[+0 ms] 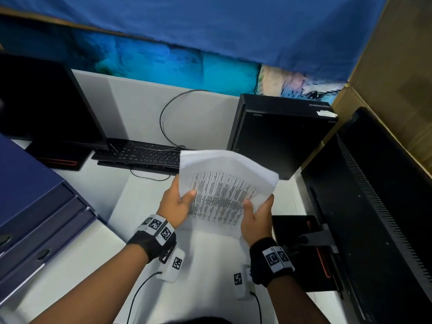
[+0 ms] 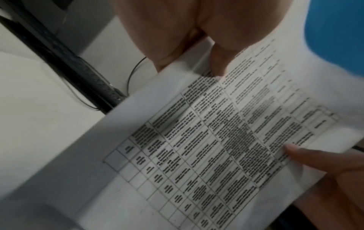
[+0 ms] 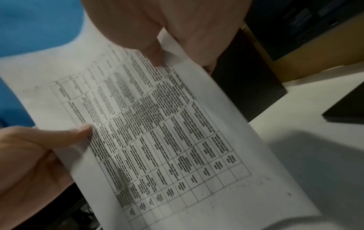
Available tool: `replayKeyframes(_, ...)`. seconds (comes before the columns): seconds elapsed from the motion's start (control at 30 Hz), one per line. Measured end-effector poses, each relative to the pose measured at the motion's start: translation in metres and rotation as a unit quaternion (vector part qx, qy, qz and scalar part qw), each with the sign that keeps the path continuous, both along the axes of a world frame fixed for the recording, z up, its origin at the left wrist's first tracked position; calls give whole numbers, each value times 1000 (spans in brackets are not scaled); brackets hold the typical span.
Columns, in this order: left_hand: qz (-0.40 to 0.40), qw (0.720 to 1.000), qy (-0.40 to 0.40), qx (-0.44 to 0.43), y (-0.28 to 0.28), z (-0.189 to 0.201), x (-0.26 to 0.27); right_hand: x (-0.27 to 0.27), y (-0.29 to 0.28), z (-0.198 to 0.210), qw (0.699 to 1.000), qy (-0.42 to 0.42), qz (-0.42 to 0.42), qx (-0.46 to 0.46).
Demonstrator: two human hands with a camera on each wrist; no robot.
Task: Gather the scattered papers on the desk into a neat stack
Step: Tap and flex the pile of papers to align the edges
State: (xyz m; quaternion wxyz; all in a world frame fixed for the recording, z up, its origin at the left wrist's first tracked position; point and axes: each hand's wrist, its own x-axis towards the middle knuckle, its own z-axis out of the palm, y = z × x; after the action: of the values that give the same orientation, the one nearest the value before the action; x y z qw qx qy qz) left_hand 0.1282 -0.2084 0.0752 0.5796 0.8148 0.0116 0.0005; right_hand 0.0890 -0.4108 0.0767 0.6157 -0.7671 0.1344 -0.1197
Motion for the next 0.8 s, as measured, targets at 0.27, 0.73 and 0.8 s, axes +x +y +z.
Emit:
replayKeyframes(0.27,-8,997,63,37,2,-25,-15,-17,4,-31,994,67,68,-51)
replayKeyframes(0.73,103,970,-93,-200,-7,67,26,21,2,71,988,-118,-82,57)
replayKeyframes(0.8,117,976,-94,-159,-9,64,26,24,2,69,992,-87,-82,43)
